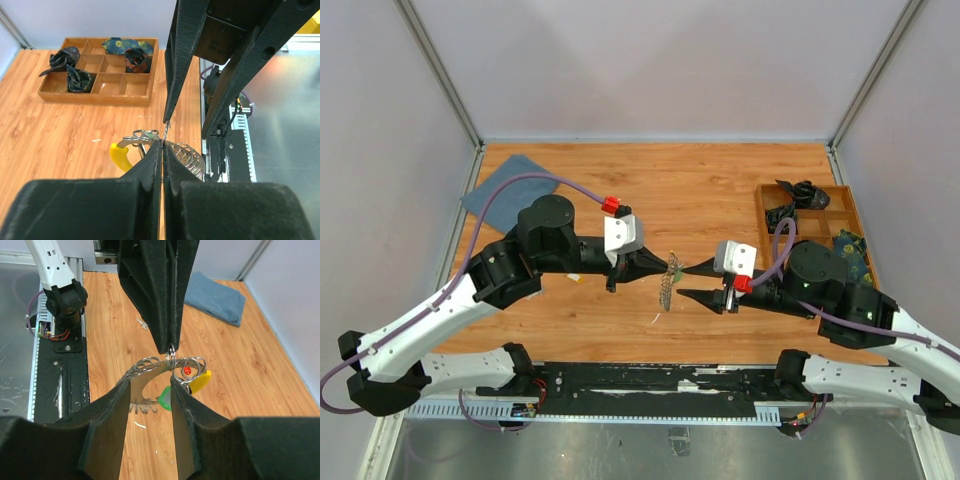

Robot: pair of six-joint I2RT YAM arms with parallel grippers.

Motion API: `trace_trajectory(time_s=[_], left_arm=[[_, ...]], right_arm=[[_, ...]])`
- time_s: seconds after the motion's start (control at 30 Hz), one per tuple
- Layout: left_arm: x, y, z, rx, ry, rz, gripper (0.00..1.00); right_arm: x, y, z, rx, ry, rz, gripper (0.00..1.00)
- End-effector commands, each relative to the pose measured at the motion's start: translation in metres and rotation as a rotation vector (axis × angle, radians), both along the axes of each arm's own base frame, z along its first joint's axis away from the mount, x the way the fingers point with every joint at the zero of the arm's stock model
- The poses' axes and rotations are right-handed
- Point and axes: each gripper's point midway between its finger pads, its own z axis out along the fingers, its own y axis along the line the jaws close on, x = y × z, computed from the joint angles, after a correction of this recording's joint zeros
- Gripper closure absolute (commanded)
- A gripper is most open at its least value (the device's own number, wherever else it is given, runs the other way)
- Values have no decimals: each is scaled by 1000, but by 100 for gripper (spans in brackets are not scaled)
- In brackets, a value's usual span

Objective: Put the keys on the keyring

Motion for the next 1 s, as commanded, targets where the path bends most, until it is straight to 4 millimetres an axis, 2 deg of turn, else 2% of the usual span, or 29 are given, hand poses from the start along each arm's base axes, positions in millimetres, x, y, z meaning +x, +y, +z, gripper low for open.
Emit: trace_trajectory(time_s=[0.0, 0.2, 0.5, 0.97], left_arm=[[-5, 3, 15, -21, -47, -17, 99], [-8, 4, 14, -23, -52, -27, 99], [-12, 3, 14, -30, -60, -52, 100], [-18, 2, 14, -35, -63, -83, 99]], right_arm=[[8, -3, 11, 48, -10, -43, 62], [17, -2, 15, 78, -26, -93, 64], [12, 9, 11, 76, -7, -44, 79], [10, 15, 11, 85, -3, -19, 88]])
